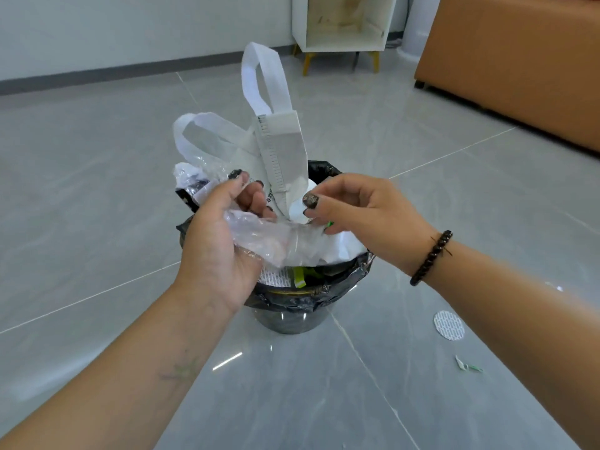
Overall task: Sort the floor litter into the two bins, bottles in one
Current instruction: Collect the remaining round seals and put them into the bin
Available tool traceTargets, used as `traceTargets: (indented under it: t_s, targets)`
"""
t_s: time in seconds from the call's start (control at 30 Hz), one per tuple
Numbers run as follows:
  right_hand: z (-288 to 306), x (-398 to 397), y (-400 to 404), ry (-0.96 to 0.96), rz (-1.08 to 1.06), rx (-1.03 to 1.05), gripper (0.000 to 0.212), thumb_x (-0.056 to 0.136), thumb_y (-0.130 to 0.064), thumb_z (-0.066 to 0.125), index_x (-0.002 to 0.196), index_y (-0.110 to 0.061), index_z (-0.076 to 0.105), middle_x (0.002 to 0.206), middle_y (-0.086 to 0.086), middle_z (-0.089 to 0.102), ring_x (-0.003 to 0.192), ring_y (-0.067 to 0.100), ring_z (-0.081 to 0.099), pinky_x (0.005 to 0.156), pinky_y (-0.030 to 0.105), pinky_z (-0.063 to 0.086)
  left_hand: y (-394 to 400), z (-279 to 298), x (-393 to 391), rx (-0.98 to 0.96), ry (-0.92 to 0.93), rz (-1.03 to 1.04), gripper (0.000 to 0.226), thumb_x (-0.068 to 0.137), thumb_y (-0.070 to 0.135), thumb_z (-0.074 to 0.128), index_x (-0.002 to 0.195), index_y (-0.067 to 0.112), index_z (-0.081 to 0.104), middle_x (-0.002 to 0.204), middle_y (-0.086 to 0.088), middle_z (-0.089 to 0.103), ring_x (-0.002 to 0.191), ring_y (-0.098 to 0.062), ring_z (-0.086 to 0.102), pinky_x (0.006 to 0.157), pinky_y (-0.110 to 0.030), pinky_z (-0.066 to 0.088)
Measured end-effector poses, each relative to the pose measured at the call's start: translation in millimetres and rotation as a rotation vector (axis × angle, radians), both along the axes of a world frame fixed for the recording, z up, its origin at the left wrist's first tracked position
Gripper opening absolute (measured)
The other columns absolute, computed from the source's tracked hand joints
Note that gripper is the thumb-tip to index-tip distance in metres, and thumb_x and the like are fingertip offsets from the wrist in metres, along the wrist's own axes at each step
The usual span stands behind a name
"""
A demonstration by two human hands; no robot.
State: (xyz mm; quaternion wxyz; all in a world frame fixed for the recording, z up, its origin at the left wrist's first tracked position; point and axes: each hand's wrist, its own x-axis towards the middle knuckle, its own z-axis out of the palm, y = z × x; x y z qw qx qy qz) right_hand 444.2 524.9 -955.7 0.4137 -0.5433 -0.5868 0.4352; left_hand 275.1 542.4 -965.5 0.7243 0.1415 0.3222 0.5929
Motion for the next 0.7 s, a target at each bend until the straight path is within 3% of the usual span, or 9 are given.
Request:
traceTargets:
  t_s: [0.1,0.17,0.27,0.33,0.4,0.47,0.53,0.6,0.7]
  targets:
    - [-3.6,-9.1,-14.2,0.019,0.039,-0.071,0.033,0.067,-0.026,0.083,0.095,-0.016,0.067,0.085,0.007,0.073,0.076,0.026,0.069,0.072,0.039,0.059,-0.1,0.5,11.5,-0.038,-0.051,-0.005,0.004,0.091,0.015,0.061,0.087,0.014,0.060,0.082,-0.002,0.064,0.067,-0.006,0.063,0.086,-0.026,0.052]
    - [-4.8,-12.3,-19.8,-0.051,0.017,-0.020,0.026,0.069,-0.015,0.083,0.089,-0.018,0.067,0.085,0.008,0.073,0.075,0.032,0.069,0.071,0.045,0.060,-3.1,-0.7,18.7,-0.027,-0.019,-0.039,0.005,0.091,0.015,0.061,0.087,0.014,0.063,0.083,0.000,0.066,0.071,-0.006,0.064,0.096,-0.034,0.049]
    - [-1.4,-0.7,-18.8,-0.164,-0.072,0.059,0.022,0.073,-0.003,0.077,0.079,-0.022,0.068,0.076,0.002,0.072,0.073,0.034,0.068,0.069,0.049,0.058,-6.1,-6.0,25.2,0.031,0.118,-0.015,0.015,0.089,0.007,0.062,0.078,0.012,0.071,0.078,-0.002,0.068,0.078,-0.009,0.066,0.087,-0.035,0.053]
    - [1.4,12.1,-16.6,-0.189,-0.154,0.068,0.021,0.075,-0.002,0.074,0.078,-0.022,0.069,0.070,-0.008,0.070,0.072,0.029,0.069,0.066,0.042,0.059,-3.5,-9.0,23.9,0.083,0.245,0.059,0.015,0.088,0.003,0.062,0.079,0.012,0.069,0.077,-0.002,0.071,0.080,-0.012,0.069,0.080,-0.034,0.057]
    - [3.4,21.4,-13.9,-0.225,-0.211,0.097,0.015,0.079,-0.005,0.072,0.078,-0.020,0.069,0.071,-0.007,0.070,0.066,0.017,0.069,0.064,0.030,0.058,3.8,-12.1,16.8,0.117,0.374,0.102,0.011,0.088,0.005,0.065,0.097,0.010,0.067,0.078,0.002,0.073,0.083,-0.012,0.071,0.069,-0.032,0.059]
    - [3.3,24.1,-9.3,-0.285,-0.246,0.129,0.014,0.081,-0.006,0.071,0.076,-0.019,0.069,0.072,-0.005,0.070,0.062,0.010,0.067,0.058,0.018,0.053,12.8,-17.1,6.3,0.116,0.476,0.086,0.036,0.086,0.010,0.069,0.120,0.009,0.058,0.094,-0.001,0.073,0.093,-0.017,0.070,0.063,-0.029,0.057]
    - [1.7,23.5,-4.3,-0.351,-0.277,0.138,0.013,0.081,-0.008,0.070,0.076,-0.020,0.070,0.068,-0.009,0.068,0.062,0.010,0.065,0.052,0.009,0.046,18.8,-21.5,-3.6,0.083,0.597,0.028,0.048,0.084,0.015,0.073,0.126,0.010,0.051,0.111,-0.005,0.068,0.096,-0.019,0.069,0.060,-0.027,0.057]
    - [0.4,22.8,-0.1,-0.425,-0.304,0.135,0.011,0.081,-0.010,0.068,0.077,-0.020,0.071,0.066,-0.012,0.065,0.063,0.010,0.063,0.050,0.006,0.043,22.0,-25.4,-11.8,0.075,0.771,-0.045,0.061,0.073,0.023,0.080,0.124,0.011,0.049,0.117,-0.008,0.065,0.092,-0.019,0.068,0.062,-0.030,0.058]
    - [3.7,25.7,6.0,-0.448,-0.356,0.139,0.015,0.081,-0.010,0.065,0.077,-0.024,0.070,0.070,-0.010,0.067,0.061,0.007,0.062,0.049,0.009,0.042,24.3,-25.6,-22.2,0.100,0.936,-0.007,0.065,0.067,0.030,0.082,0.120,0.022,0.045,0.121,-0.002,0.059,0.085,-0.013,0.070,0.080,-0.041,0.059]
